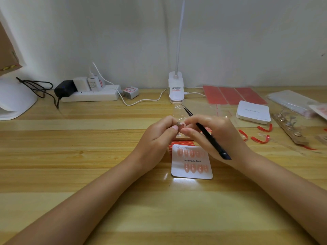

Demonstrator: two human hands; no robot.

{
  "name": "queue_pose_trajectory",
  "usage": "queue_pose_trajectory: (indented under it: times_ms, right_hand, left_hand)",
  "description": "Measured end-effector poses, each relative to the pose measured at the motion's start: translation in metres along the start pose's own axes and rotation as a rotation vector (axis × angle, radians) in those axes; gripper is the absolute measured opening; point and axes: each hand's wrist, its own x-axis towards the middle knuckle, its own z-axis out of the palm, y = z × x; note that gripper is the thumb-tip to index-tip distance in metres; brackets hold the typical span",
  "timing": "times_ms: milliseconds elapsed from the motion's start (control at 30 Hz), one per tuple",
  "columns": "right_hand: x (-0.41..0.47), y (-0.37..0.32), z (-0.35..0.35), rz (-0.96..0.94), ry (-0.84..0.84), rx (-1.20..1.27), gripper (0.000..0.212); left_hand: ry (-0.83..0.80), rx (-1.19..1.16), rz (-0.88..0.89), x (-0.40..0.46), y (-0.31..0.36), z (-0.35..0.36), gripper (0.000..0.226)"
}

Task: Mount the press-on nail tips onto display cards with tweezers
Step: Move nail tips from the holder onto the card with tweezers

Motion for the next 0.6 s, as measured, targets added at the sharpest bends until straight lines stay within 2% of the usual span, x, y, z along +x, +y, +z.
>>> queue_pose_trajectory:
  times_ms: [100,200,333,467,600]
  right_hand:
    - [-0.0006,-0.0005,0.0001,0.01,0.018,-0.044,0.031]
    - [-0.0014,-0.001,0.0002,-0.029,0.066,-0.21,0.03]
    - [-0.0037,-0.0025,0.001,-0.077,0.076,-0.41,0.02]
    - [-0.0038,-0.0022,0.0012,-0.093,0.041,-0.448,0.028]
    - [-0.0038,-0.0036,0.001,-0.133,0.005,-0.475,0.032]
  left_hand:
    - [0.034,0.081,0.022,0.0005,-0.0001,0.0011,0.021]
    - [0.035,0.229,0.063,0.0014,-0.0033,0.0011,0.025]
    - [0.022,0.403,0.13,-0.0002,-0.0056,-0.0012,0.009]
    - [0.08,0.581,0.242,-0.0024,-0.0033,-0.0022,0.02]
    - [0.158,0.681,0.299,-0.0008,-0.0006,-0.0022,0.013]
